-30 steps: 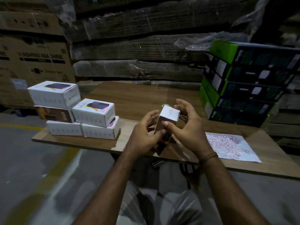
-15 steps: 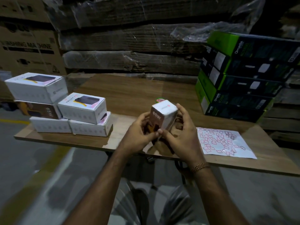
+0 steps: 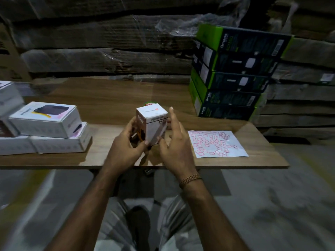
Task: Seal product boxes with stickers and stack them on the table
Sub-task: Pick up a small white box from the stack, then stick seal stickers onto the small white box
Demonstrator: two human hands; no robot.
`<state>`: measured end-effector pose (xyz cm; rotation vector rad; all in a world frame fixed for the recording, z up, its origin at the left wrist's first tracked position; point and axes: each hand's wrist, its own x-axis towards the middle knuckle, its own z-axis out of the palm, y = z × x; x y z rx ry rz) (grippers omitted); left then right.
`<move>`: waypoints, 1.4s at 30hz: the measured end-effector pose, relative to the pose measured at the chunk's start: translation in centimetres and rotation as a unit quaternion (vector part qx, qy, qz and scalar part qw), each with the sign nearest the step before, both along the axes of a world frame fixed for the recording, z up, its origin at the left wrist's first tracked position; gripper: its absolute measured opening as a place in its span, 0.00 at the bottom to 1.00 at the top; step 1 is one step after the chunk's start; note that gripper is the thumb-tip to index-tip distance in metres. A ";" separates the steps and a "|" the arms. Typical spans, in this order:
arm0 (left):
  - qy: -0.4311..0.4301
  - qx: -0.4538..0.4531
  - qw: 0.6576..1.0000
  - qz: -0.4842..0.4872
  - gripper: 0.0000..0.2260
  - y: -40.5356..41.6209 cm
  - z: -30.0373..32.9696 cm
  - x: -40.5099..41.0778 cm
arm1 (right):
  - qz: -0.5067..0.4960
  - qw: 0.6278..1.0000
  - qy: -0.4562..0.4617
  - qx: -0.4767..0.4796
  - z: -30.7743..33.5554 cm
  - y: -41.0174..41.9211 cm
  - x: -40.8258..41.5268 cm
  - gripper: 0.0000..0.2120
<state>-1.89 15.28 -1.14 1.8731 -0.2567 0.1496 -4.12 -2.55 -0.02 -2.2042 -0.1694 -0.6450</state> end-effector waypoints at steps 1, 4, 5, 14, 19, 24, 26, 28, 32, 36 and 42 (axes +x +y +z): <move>-0.022 0.018 0.999 0.021 0.47 -0.2 0.0 -0.4 | -0.004 1.000 0.003 0.019 0.0 -0.6 -0.3 0.43; -0.131 0.039 0.982 0.133 0.55 -1.3 0.3 -2.3 | -0.062 0.995 0.003 0.084 -0.6 -3.4 -1.0 0.31; -0.185 0.030 0.968 0.167 0.52 -1.9 0.5 -3.0 | -0.086 0.991 0.000 0.107 -0.9 -4.6 -1.2 0.26; -0.443 0.088 0.890 0.061 0.16 -9.9 1.3 -5.4 | -0.256 0.964 0.005 0.069 -2.7 -13.2 -4.4 0.17; -0.279 0.182 0.937 -0.108 0.16 -14.1 0.7 -1.4 | -0.272 0.962 0.018 0.006 -4.0 -15.8 -5.7 0.16; -0.227 0.215 0.936 -0.160 0.13 -16.8 -1.1 2.0 | -0.254 0.967 0.002 -0.008 -4.7 -16.3 -5.6 0.15; -0.208 0.221 0.939 -0.164 0.13 -17.1 -1.4 2.5 | -0.254 0.967 0.016 -0.009 -4.6 -16.3 -5.5 0.15; -0.166 0.215 0.949 -0.159 0.18 -17.1 -1.2 2.6 | -0.257 0.966 0.027 -0.013 -4.5 -16.3 -5.5 0.15; -0.136 0.214 0.957 -0.142 0.16 -16.8 -1.2 2.7 | -0.268 0.961 0.035 -0.051 -4.7 -16.6 -5.3 0.14; -0.140 0.214 0.955 -0.151 0.13 -16.8 -1.9 2.9 | -0.271 0.956 0.072 -0.088 -4.3 -16.9 -4.9 0.14; -0.152 0.236 0.948 -0.153 0.14 -16.9 -2.0 3.2 | -0.248 0.958 0.066 -0.128 -3.3 -17.8 -4.1 0.06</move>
